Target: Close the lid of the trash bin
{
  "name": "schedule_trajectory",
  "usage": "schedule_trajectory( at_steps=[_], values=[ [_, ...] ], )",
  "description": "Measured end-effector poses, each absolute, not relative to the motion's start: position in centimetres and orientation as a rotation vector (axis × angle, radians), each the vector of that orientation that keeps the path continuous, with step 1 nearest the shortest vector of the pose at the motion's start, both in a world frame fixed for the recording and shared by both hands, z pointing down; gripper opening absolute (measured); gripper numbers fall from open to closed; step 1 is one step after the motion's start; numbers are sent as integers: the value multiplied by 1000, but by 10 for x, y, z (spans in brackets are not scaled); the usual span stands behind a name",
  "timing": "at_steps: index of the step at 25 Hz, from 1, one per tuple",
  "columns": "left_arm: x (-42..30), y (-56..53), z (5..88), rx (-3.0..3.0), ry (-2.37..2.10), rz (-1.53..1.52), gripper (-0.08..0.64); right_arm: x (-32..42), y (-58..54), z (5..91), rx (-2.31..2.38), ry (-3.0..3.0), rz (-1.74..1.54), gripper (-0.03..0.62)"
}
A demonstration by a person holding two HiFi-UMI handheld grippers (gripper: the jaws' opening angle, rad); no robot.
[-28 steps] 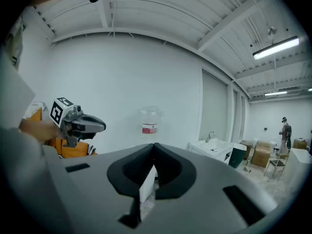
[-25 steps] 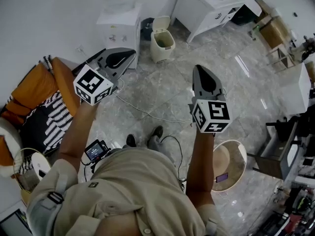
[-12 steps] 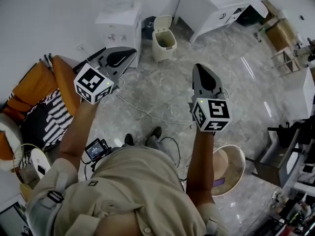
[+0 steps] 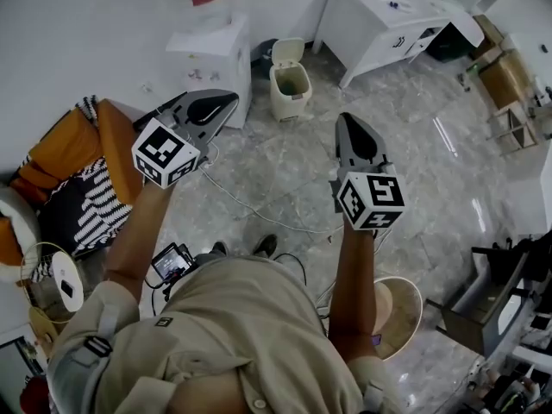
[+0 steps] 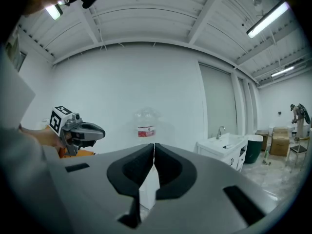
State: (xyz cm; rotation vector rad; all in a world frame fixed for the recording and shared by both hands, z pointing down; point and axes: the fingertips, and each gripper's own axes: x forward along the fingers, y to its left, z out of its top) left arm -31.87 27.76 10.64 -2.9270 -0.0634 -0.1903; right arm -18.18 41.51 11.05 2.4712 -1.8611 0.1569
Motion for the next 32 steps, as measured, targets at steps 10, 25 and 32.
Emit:
schedule_trajectory(
  at_steps=[10, 25, 32],
  values=[
    [-270, 295, 114, -2914, -68, -243, 15, -129, 433, 121, 2484, -1848, 189, 25],
    [-140, 274, 127, -2929, -269, -180, 15, -32, 439, 138, 2577, -1644, 227, 25],
    [-92, 217, 134, -2940, -333, -202, 15, 7, 386, 147, 2607, -1598, 279, 25]
  ],
)
